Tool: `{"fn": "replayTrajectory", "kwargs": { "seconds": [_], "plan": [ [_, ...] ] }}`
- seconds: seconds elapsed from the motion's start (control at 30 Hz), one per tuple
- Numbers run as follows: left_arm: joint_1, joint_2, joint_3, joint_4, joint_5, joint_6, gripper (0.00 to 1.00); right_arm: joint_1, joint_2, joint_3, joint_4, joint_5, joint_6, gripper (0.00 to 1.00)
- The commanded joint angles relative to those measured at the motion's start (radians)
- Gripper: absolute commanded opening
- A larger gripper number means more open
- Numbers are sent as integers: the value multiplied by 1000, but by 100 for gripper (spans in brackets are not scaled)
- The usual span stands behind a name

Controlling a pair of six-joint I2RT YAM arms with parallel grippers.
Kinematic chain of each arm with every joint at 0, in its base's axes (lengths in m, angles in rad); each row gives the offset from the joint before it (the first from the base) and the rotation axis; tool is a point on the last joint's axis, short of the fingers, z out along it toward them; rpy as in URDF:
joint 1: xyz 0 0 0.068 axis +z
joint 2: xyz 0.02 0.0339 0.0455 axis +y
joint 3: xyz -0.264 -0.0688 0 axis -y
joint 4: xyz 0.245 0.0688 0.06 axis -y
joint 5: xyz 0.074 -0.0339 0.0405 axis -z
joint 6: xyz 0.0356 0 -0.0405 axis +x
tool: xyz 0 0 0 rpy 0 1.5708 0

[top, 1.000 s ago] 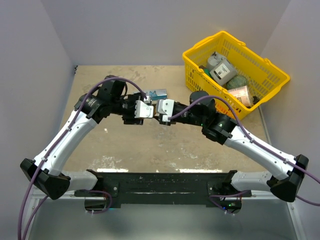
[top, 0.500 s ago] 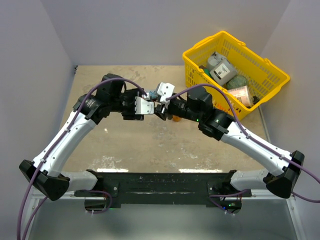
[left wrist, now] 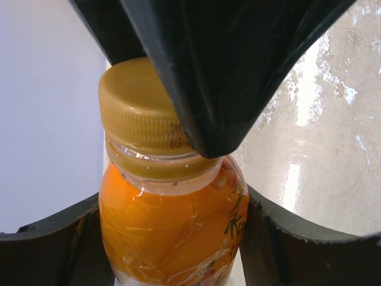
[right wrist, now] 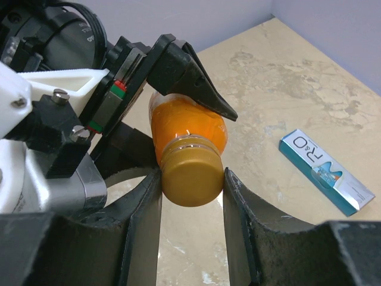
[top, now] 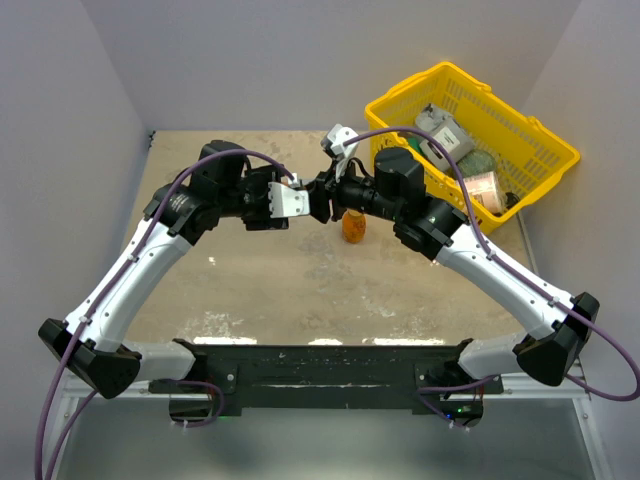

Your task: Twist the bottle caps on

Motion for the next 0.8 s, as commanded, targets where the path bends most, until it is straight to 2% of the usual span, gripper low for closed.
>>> {"fn": "replayTrajectory", "kwargs": {
  "seconds": [0.0, 0.27, 0.43, 0.63, 0.77],
  "plan": [
    [-51, -21, 98, 109, 199, -32, 0, -4, 86, -5, -108, 62, 56, 0],
    [-51, -34, 98, 135, 237, -61, 0, -58, 92, -63, -122, 80, 68, 0],
    [-51, -31, 99, 140, 245, -72, 0, -122, 112, -94, -132, 48, 137, 0],
    [-56, -22, 105, 125, 186, -61, 0, -126, 155, -34, -162, -37, 204, 0],
    [-60, -22, 110, 118, 163, -63, 0, -126, 176, -14, -123, -89, 237, 0]
  ]
}}
